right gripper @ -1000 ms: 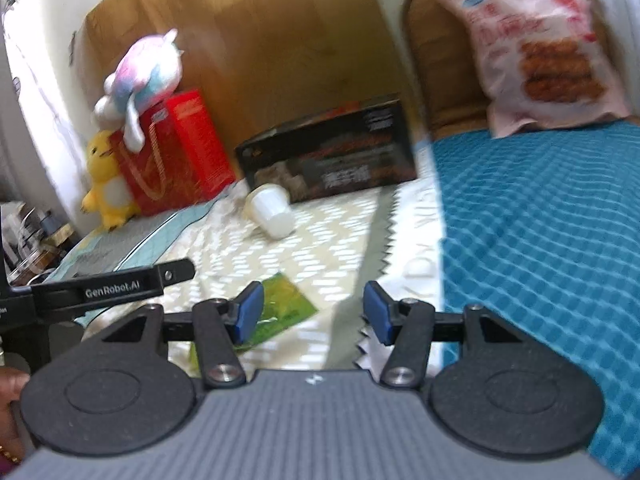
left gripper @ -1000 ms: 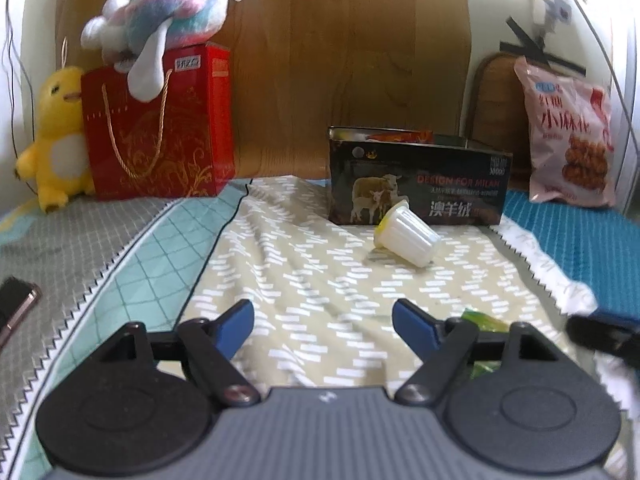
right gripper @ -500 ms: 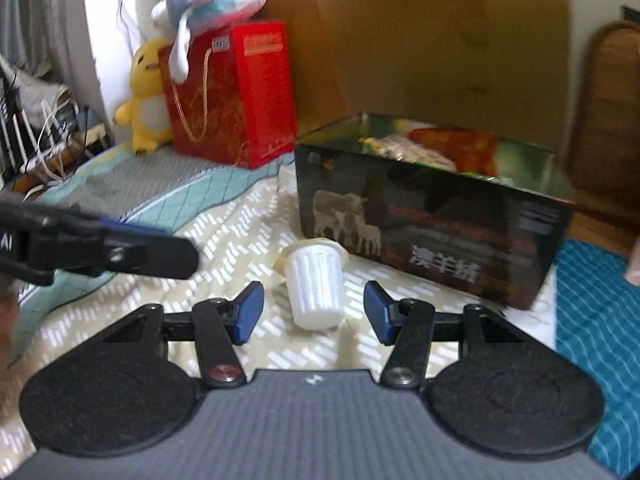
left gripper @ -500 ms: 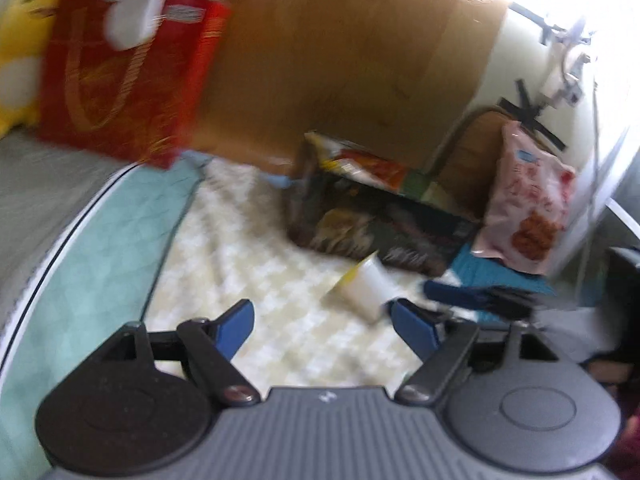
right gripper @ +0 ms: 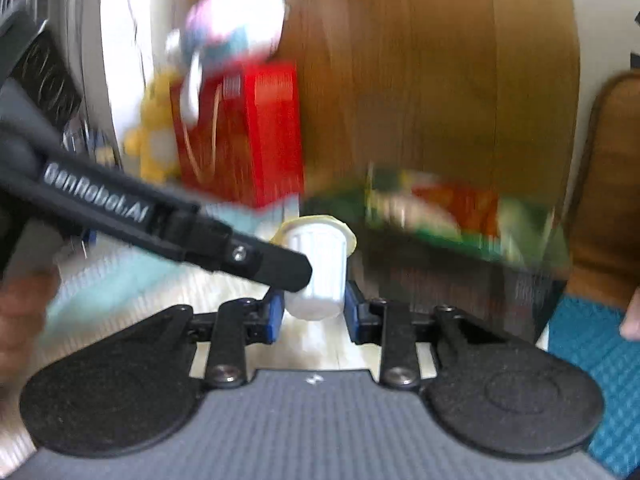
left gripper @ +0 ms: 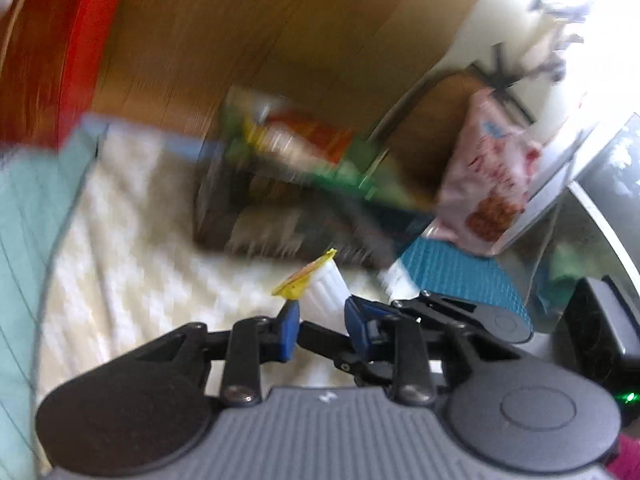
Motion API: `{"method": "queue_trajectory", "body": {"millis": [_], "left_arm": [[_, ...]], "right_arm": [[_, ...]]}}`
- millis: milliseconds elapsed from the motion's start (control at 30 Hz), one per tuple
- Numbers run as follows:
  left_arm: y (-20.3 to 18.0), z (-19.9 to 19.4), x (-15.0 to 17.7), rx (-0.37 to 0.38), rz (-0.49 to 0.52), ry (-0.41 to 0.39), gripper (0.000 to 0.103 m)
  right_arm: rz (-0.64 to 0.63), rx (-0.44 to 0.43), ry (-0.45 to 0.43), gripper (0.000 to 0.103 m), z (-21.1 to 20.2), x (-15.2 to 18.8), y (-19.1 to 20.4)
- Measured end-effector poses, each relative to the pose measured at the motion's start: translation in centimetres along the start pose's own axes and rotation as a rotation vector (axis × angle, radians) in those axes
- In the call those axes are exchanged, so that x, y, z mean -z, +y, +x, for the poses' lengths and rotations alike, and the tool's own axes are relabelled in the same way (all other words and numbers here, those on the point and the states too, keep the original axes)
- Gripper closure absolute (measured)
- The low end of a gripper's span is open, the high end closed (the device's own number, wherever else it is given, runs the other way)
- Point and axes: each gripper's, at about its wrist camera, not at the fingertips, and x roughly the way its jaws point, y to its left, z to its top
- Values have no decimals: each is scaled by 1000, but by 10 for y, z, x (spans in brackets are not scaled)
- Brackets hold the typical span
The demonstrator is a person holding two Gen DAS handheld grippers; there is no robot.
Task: Organize snacks
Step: 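Grasp the white cup with the left gripper, then carry the white cup into the tin box and release it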
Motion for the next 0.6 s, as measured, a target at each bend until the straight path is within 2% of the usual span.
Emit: {"method": "queue_trajectory", "body": {"millis": [67,167,300,367,400,467,600], "left_arm": [[-10,-13,-13,-1,31,-60,74],[-18,-19,-37,-38,81,-126,73],[-16,1,-68,-109,79,-152,67],[-12,23,-77,-152,83,-132,64],[-9,35,-80,-187,80,-107,64],[-4,45,-80,-220,65,-92,62],[-7,31,-67,-219,75,-132,59]], "right_arm": [[0,-3,-42,69,4,-18,-4],[-34,39,-68,69,22,-38,-6],[-55,97,-24,66,58,-47,-17],[-53,98,-18,59,65,-48,-22],[-57,103,-25,53,61,-48,-22],[-68,109,-53,52,47,-45,-18],[-32,98,-76,52,10,-30,-17]]}}
